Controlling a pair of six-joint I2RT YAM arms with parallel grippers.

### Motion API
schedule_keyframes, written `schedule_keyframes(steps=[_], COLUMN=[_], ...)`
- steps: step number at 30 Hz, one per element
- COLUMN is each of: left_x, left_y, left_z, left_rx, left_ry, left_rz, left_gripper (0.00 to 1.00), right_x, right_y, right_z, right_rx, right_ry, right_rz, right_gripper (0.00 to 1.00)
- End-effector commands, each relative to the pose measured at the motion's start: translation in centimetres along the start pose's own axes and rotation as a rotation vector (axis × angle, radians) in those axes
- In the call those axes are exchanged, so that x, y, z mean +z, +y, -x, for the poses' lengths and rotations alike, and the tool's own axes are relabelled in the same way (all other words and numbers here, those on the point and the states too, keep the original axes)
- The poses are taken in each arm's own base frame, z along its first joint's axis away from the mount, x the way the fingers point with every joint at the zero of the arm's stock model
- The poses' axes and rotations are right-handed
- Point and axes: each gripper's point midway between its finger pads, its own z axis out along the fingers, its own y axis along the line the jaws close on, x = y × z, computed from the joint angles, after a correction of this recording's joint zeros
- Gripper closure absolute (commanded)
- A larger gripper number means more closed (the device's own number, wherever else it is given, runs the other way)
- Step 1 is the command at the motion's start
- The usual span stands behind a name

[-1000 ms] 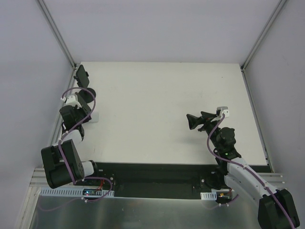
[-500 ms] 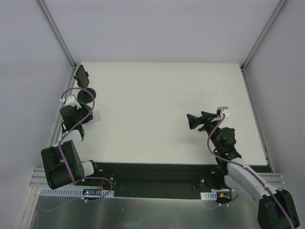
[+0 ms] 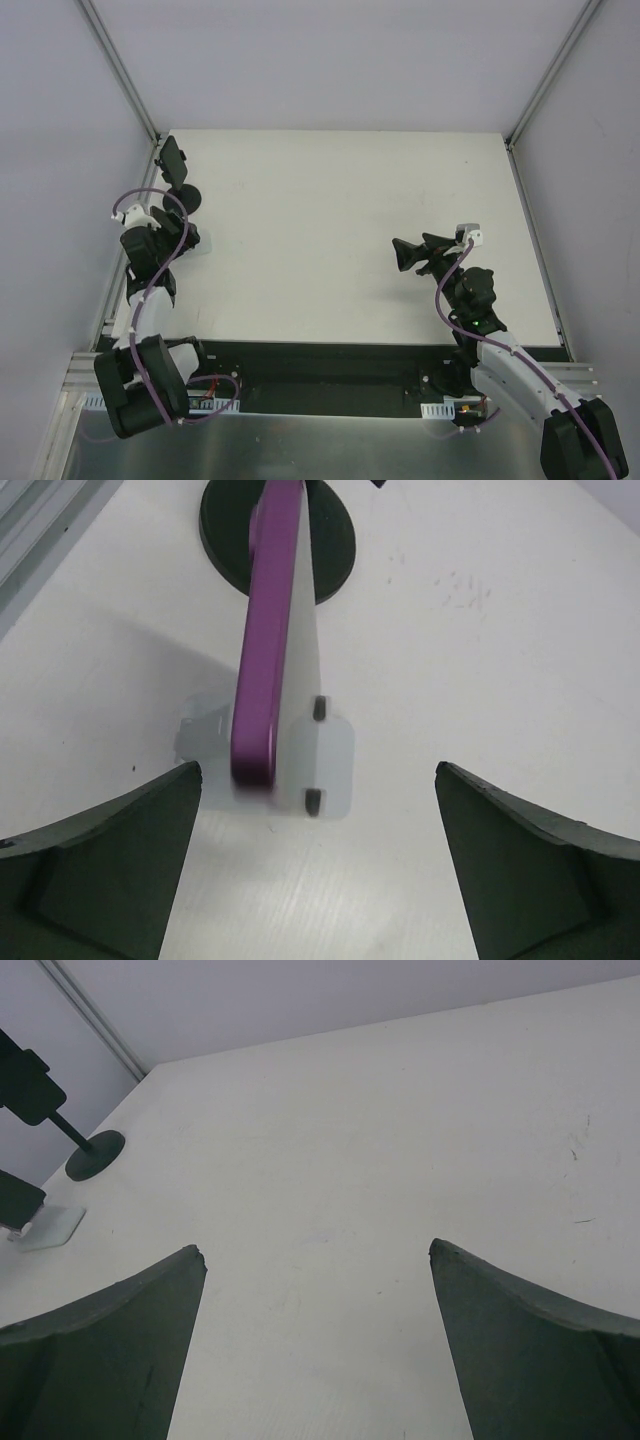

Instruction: Place the phone on the phone stand

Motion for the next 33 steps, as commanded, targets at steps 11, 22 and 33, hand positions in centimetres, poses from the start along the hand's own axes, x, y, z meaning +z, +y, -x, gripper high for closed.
schedule_keyframes(steps=[11,22,33], left_x=[-6.4,-10.6,-24.2], left_y=[-1.8,-15.7,-31.1], left_z=[-2.2,-3.7,-1.2], left_rx=[-0.348,-0.141,0.264], left_ry=[0.012,0.167,0.099], left_rz=[0.006,-0.422,-1.070], left_gripper=[0.02,0.06,0.05], right_x=[0.2,-1.8,-16.1], right_y=[0.7,-1.3,-0.8], right_z=[1.4,3.6,10.2], right_rx=[0.008,0.065,-0.031], right_ry=[-0.037,-0.011,0.028], right_rz=[0.026,-0.166,-0.325], right_gripper=[0.03,0.03,0.04])
